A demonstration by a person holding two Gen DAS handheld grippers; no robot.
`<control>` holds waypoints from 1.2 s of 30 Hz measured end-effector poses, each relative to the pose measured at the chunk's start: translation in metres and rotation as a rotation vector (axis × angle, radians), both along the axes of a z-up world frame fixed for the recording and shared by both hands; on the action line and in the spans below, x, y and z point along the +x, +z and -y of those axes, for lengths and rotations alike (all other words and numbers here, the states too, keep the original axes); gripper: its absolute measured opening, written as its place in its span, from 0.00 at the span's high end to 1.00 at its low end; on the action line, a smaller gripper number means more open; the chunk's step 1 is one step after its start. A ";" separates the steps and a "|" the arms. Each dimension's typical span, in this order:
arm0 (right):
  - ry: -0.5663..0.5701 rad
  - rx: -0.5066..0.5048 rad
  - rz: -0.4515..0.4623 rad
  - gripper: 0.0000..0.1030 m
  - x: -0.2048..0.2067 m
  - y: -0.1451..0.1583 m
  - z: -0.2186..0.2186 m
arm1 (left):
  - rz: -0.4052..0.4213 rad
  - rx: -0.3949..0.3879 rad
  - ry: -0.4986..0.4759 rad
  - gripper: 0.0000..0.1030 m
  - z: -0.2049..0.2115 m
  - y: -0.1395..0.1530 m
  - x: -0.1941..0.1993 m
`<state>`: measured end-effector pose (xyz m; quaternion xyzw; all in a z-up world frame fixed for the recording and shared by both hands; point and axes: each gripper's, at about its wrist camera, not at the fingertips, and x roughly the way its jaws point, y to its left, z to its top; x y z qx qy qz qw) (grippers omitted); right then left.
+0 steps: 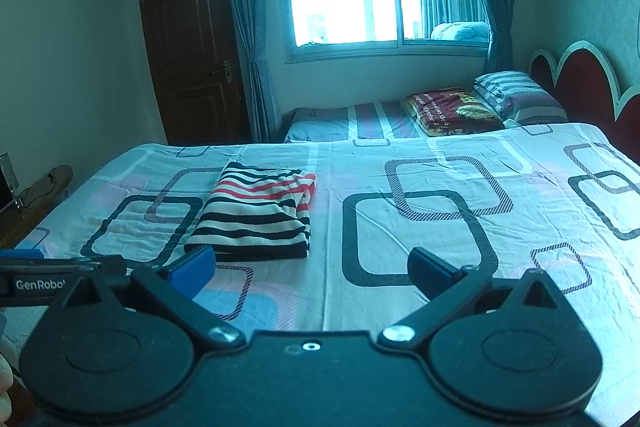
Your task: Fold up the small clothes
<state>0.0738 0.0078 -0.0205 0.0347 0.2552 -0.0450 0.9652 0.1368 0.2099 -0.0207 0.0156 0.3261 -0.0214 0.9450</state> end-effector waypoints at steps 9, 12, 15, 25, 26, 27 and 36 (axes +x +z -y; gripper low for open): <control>0.000 0.008 0.000 0.01 0.002 0.001 -0.001 | 0.005 -0.009 0.008 0.00 -0.002 0.002 0.001; -0.001 0.008 0.001 0.01 0.002 0.001 -0.001 | 0.010 -0.005 0.006 0.00 -0.001 0.003 0.001; 0.000 0.008 0.000 0.01 0.003 0.001 -0.001 | 0.017 -0.010 0.008 0.00 -0.001 0.004 0.001; 0.002 0.007 0.000 0.01 0.005 0.001 -0.003 | 0.020 -0.013 0.010 0.00 -0.001 0.007 0.004; 0.002 0.009 -0.001 0.01 0.006 0.001 -0.003 | 0.018 -0.013 0.011 0.00 -0.001 0.007 0.005; 0.003 0.010 -0.002 0.01 0.006 0.001 -0.003 | 0.017 -0.013 0.009 0.00 0.000 0.007 0.005; 0.003 0.011 -0.004 0.01 0.008 0.000 -0.003 | 0.005 -0.010 0.010 0.00 0.003 0.004 0.010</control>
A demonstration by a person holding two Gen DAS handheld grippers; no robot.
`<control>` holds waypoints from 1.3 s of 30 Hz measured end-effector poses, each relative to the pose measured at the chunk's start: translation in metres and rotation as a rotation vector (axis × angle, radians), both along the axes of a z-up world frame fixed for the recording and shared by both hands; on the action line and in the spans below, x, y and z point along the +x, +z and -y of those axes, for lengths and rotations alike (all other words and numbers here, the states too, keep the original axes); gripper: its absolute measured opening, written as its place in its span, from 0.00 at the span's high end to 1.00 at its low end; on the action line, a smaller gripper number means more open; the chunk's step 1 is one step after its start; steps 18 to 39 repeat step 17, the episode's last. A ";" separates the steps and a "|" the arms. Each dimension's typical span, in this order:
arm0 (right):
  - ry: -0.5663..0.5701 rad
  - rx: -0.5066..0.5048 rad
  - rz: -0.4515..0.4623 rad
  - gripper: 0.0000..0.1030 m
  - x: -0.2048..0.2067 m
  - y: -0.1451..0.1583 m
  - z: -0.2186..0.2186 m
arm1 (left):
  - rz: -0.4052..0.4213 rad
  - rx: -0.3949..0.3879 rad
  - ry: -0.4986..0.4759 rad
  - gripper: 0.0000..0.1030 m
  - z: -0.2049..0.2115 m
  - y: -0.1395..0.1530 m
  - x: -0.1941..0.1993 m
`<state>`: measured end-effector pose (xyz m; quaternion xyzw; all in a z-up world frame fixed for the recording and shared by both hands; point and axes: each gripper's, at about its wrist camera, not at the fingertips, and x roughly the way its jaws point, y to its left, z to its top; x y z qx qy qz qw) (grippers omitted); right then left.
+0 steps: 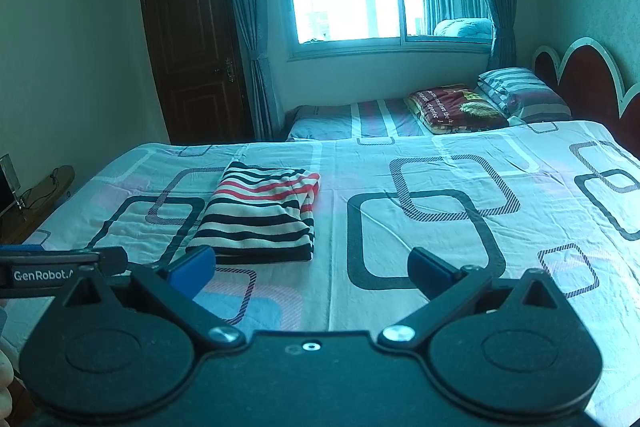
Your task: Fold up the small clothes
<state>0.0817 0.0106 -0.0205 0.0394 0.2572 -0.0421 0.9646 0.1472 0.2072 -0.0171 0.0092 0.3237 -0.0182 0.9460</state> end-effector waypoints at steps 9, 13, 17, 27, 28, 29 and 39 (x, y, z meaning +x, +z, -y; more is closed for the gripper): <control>0.006 0.005 -0.013 0.01 0.008 -0.004 0.003 | -0.002 0.028 -0.011 0.00 0.005 -0.004 0.008; 0.011 0.004 -0.022 0.01 0.013 -0.008 0.003 | 0.028 0.054 -0.039 0.00 0.009 -0.007 0.011; -0.003 0.012 -0.042 0.01 0.021 -0.015 0.008 | 0.012 0.009 -0.032 0.00 0.004 -0.012 0.024; -0.003 0.012 -0.042 0.01 0.021 -0.015 0.008 | 0.012 0.009 -0.032 0.00 0.004 -0.012 0.024; -0.003 0.012 -0.042 0.01 0.021 -0.015 0.008 | 0.012 0.009 -0.032 0.00 0.004 -0.012 0.024; -0.003 0.012 -0.042 0.01 0.021 -0.015 0.008 | 0.012 0.009 -0.032 0.00 0.004 -0.012 0.024; -0.003 0.012 -0.042 0.01 0.021 -0.015 0.008 | 0.012 0.009 -0.032 0.00 0.004 -0.012 0.024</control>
